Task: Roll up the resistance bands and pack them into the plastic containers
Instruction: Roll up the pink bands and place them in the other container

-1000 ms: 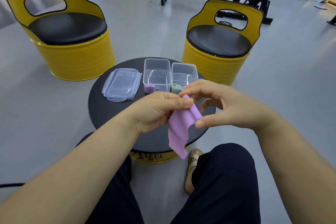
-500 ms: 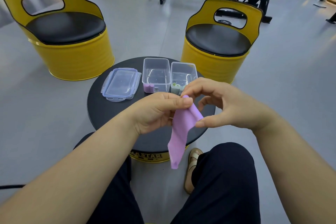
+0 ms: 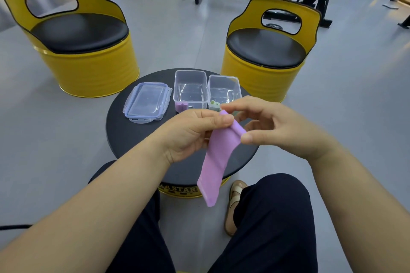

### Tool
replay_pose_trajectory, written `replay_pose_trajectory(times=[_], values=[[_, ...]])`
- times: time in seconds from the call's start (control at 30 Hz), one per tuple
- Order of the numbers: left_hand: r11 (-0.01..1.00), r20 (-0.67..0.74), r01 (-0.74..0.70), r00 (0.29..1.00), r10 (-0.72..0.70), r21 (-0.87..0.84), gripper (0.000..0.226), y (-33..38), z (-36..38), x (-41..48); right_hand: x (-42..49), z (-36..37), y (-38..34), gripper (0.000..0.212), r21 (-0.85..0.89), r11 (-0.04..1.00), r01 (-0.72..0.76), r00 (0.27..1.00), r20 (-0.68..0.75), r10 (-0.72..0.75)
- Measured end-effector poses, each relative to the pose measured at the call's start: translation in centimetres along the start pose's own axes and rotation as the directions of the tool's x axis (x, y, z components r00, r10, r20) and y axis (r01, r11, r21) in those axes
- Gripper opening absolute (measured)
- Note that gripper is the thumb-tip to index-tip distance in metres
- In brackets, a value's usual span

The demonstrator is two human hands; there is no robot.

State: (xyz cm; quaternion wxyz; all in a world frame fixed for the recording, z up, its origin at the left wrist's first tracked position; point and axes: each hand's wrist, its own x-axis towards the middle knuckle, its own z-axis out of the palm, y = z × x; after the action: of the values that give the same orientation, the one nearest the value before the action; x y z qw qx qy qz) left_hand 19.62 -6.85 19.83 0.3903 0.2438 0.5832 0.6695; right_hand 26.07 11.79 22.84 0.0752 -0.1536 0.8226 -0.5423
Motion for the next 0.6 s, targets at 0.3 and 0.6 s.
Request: replay_pose_trajectory(times=[0.3, 0.6], values=[[0.989, -0.291, -0.142, 0.949, 0.121, -0.052, 0.019, 0.0, 1.0, 0.4, 0.8, 3.2, 0.9, 0.027, 0.233, 0.971, 0.043, 0.871, -0.484, 0.078], [0.986, -0.285, -0.158, 0.944, 0.167, 0.054, 0.021, 0.0, 0.5, -0.1, 0.8, 3.8, 0.9, 0.011, 0.176, 0.980, 0.095, 0.814, -0.580, 0.025]])
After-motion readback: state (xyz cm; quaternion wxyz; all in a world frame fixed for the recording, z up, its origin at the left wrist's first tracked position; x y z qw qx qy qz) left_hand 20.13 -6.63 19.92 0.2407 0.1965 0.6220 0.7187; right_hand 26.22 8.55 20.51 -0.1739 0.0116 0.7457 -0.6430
